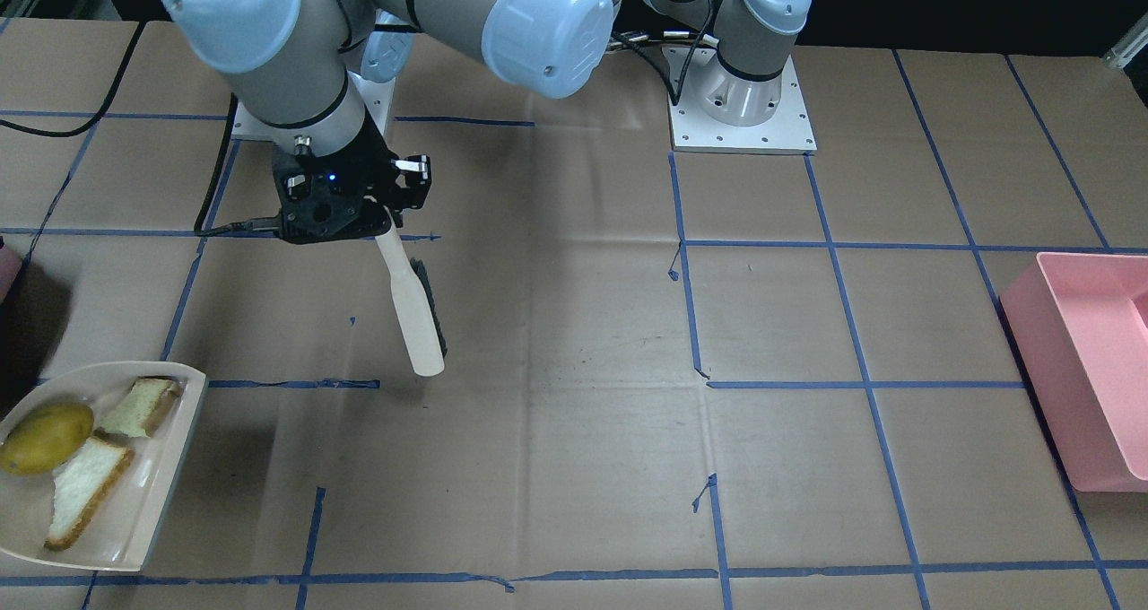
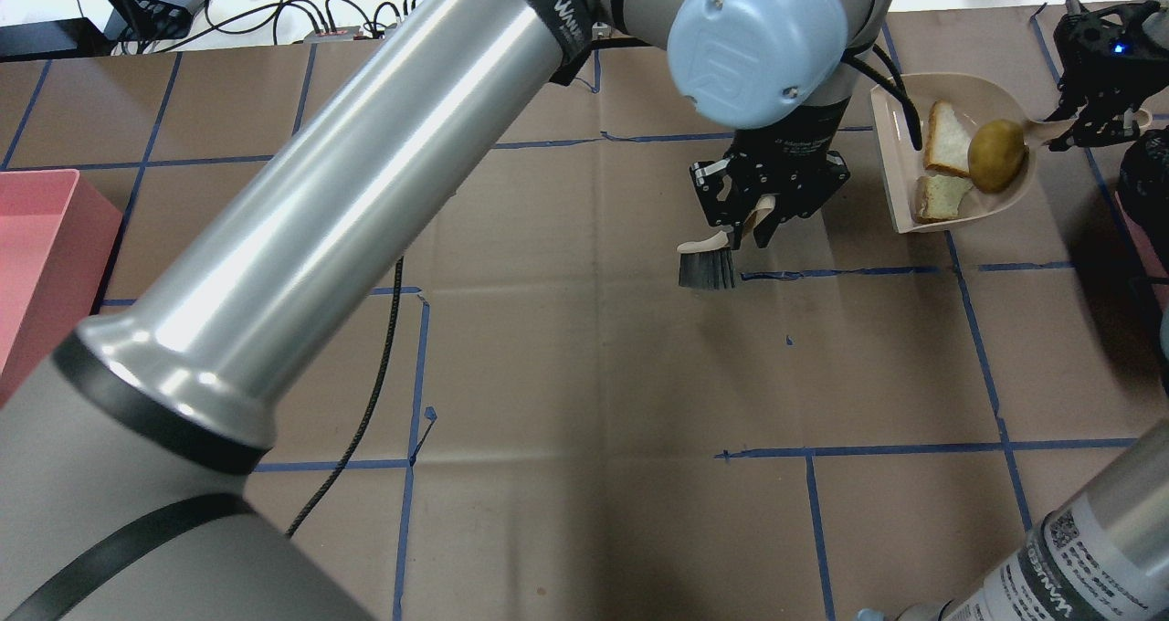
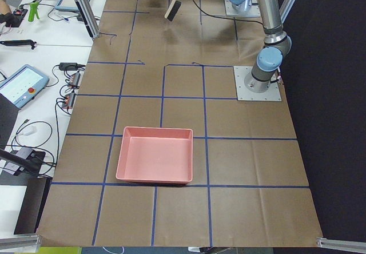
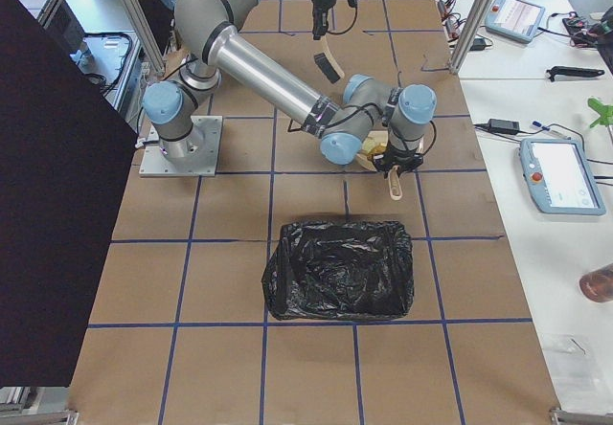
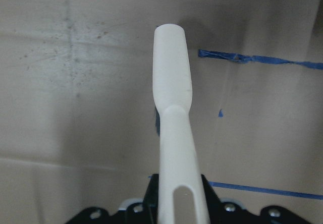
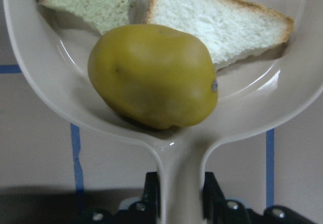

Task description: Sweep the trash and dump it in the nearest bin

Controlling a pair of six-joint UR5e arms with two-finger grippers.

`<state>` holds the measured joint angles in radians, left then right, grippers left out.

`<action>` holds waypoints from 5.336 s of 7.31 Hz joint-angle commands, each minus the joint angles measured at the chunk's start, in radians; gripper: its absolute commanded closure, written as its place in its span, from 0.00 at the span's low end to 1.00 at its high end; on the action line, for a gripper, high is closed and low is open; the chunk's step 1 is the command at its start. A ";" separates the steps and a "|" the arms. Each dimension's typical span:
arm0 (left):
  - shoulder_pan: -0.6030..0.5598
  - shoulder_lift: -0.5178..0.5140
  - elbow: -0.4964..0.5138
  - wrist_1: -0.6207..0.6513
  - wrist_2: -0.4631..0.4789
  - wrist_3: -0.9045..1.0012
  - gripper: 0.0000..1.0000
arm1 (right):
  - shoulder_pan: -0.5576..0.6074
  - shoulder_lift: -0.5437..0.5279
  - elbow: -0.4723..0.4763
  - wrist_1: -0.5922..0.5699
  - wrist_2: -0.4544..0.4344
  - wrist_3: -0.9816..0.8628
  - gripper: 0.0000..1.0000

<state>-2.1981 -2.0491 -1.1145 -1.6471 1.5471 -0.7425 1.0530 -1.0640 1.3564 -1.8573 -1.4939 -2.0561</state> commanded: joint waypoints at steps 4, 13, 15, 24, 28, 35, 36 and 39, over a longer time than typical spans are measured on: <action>-0.006 0.268 -0.540 0.517 0.073 -0.069 1.00 | -0.005 -0.232 -0.022 0.312 -0.008 0.028 0.98; -0.166 0.489 -1.037 0.940 0.131 -0.146 1.00 | -0.217 -0.266 -0.008 0.308 -0.061 0.179 0.97; -0.167 0.509 -1.038 0.940 0.276 -0.012 1.00 | -0.277 -0.249 -0.013 0.224 -0.126 0.026 0.97; -0.175 0.503 -1.097 0.946 0.254 -0.106 0.70 | -0.547 -0.013 -0.264 0.004 -0.212 -0.392 0.97; -0.175 0.506 -1.102 0.943 0.254 -0.104 0.42 | -0.548 0.024 -0.323 0.001 -0.227 -0.391 0.97; -0.112 0.558 -0.992 0.852 0.251 0.009 0.15 | -0.401 0.015 -0.215 -0.236 -0.497 -0.417 0.96; -0.062 0.567 -0.914 0.713 0.178 0.065 0.14 | -0.392 0.009 -0.203 -0.243 -0.525 -0.417 0.96; 0.137 0.566 -0.687 0.363 0.065 0.312 0.14 | -0.321 -0.001 -0.194 -0.244 -0.614 -0.420 0.96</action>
<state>-2.1563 -1.4837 -1.8884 -1.1544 1.6476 -0.5633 0.7091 -1.0609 1.1597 -2.0999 -2.0698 -2.4745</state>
